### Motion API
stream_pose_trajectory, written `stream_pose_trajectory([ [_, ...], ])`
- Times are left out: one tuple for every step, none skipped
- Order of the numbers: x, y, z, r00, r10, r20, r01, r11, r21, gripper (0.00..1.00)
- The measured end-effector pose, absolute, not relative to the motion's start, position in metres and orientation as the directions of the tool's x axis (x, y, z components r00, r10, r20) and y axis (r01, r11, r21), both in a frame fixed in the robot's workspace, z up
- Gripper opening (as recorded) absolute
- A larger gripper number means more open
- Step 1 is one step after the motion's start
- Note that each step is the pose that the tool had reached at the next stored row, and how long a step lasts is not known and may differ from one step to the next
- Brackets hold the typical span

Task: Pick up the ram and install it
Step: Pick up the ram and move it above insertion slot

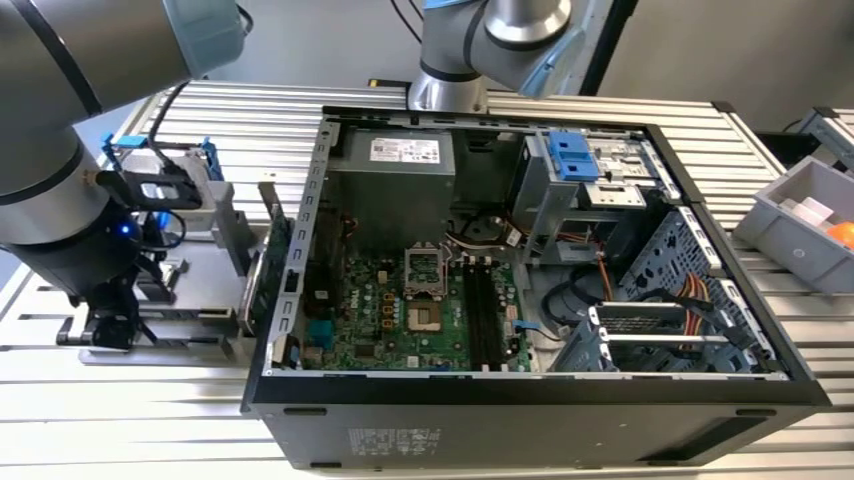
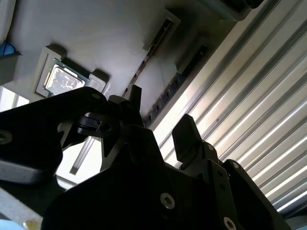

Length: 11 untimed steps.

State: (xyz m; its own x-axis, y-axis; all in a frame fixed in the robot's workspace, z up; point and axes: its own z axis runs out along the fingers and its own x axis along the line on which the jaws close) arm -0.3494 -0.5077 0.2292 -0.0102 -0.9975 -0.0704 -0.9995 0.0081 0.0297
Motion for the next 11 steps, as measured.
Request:
stream_pose_trajectory([
  [-0.3494, -0.5077, 0.2284, -0.01, -0.997, -0.07, -1.0, 0.008, 0.03, 1.0],
  [-0.3494, -0.5077, 0.2278, -0.01, -0.997, -0.07, -1.0, 0.008, 0.03, 1.0],
  [-0.3494, -0.5077, 0.2273, -0.01, -0.997, -0.07, -1.0, 0.008, 0.03, 1.0],
  [-0.3494, -0.5077, 0.2268, -0.01, -0.998, -0.07, -0.999, 0.008, 0.031, 1.0],
  [-0.3494, -0.5077, 0.2263, -0.01, -0.998, -0.069, -0.999, 0.008, 0.032, 1.0],
  [-0.3494, -0.5077, 0.2258, -0.01, -0.998, -0.068, -0.999, 0.008, 0.033, 1.0],
  [-0.3494, -0.5077, 0.2253, -0.01, -0.998, -0.068, -0.999, 0.008, 0.034, 1.0],
  [-0.3494, -0.5077, 0.2249, -0.011, -0.998, -0.067, -0.999, 0.008, 0.035, 1.0],
  [-0.3494, -0.5077, 0.2245, -0.011, -0.998, -0.067, -0.999, 0.008, 0.036, 1.0],
  [-0.3494, -0.5077, 0.2241, -0.011, -0.998, -0.067, -0.999, 0.008, 0.036, 1.0],
  [-0.3494, -0.5077, 0.2238, -0.011, -0.998, -0.066, -0.999, 0.008, 0.036, 1.0],
])
